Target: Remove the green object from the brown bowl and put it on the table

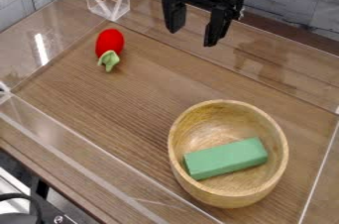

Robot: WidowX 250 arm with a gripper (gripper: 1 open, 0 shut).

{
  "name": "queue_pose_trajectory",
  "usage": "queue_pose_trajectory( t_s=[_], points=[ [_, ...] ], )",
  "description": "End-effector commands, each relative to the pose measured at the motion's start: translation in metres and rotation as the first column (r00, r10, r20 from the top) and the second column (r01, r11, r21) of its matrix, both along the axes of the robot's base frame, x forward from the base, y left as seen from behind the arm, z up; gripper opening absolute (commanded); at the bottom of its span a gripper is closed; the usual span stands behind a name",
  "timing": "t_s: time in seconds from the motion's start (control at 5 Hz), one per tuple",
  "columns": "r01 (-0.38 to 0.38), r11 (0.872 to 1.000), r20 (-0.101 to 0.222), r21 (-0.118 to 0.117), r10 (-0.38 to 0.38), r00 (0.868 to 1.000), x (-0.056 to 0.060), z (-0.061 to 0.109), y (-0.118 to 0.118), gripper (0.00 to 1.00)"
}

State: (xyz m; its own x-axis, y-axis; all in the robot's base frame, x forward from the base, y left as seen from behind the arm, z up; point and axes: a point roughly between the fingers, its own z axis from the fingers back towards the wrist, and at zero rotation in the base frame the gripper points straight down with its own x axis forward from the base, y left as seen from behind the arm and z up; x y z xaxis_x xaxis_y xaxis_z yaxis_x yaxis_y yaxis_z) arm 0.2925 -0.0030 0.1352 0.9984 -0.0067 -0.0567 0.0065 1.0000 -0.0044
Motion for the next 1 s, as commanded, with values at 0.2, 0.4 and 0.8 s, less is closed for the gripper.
queue_pose_trajectory(
  t_s=[0.2,0.4,0.8],
  points=[
    [0.248,0.968,-0.037,-0.034,-0.249,0.968,-0.026,-0.027,-0.028,1.0],
    [0.39,0.92,-0.02,-0.046,-0.391,0.92,-0.035,-0.038,-0.047,1.0],
    [0.7,0.713,0.061,-0.041,-0.697,0.714,-0.06,-0.043,-0.055,1.0]
  ],
)
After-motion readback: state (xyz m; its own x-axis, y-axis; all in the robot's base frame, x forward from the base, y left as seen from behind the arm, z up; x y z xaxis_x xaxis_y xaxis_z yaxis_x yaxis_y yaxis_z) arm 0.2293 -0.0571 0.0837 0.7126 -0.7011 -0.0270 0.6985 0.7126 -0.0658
